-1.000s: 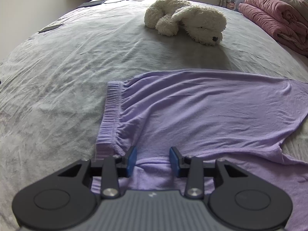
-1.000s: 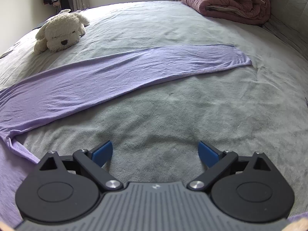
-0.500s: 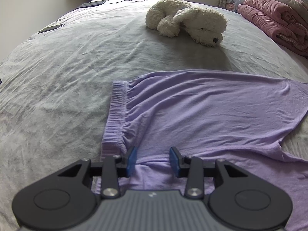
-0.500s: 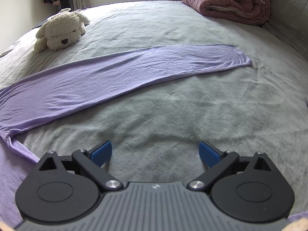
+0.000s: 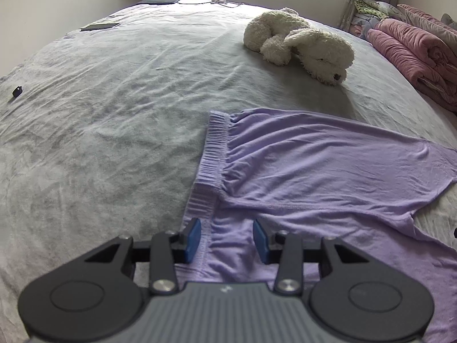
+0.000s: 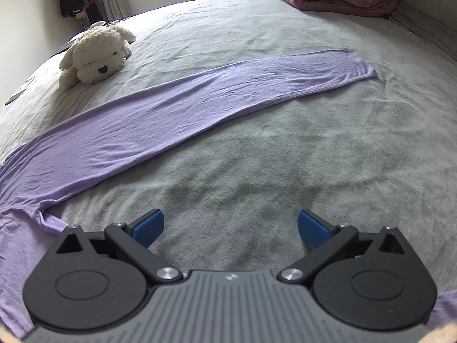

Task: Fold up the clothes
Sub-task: 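Move the open left gripper onto the ribbed waistband edge, then close the left gripper on the ribbed waistband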

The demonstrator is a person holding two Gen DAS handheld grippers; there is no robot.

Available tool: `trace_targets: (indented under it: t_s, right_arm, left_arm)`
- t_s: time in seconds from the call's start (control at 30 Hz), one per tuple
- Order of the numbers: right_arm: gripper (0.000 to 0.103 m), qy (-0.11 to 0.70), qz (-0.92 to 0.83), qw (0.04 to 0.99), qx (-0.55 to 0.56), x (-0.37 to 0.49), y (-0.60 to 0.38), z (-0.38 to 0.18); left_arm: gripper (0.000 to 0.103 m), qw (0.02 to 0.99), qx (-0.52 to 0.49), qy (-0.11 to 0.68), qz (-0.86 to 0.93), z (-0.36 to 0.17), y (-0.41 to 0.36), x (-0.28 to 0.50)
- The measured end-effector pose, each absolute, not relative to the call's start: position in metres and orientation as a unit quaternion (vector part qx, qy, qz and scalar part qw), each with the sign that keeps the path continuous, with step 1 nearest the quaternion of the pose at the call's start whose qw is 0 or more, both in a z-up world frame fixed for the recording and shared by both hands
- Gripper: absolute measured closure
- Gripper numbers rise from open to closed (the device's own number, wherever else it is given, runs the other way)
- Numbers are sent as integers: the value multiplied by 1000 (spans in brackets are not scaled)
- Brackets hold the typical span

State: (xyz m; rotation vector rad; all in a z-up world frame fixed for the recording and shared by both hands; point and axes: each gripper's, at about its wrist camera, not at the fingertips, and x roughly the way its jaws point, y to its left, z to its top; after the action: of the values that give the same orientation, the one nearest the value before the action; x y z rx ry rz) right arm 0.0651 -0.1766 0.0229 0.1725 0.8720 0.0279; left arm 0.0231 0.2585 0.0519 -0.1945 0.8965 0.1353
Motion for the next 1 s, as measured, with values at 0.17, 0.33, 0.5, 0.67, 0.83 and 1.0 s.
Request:
trace_targets:
  t_s: [0.17,0.33,0.5,0.67,0.83,1.0]
  right_arm:
    - [2,420,11,900,118,59,-183,28]
    - [2,421,19,897,136,49,-182,32]
    - [2,406,38,901,146,36,-181,46]
    - [2,395,66,909,116,19,-178,55]
    - [2,407,60,905,114,14,-185,49]
    - [2,413,51,900,130,8,-196,47]
  left_arm:
    - [62,891,-161,423,46,57,277,10]
    - [62,891,-158,423,41,56,273,2]
    - [62,898,-151,409,56,59,280,-12]
    - [62,895,-174,405,65,66,289,-36]
    - [63,832,-324,435,118,51,316,-63]
    - [62,807,-384,433,115,47,320,-75]
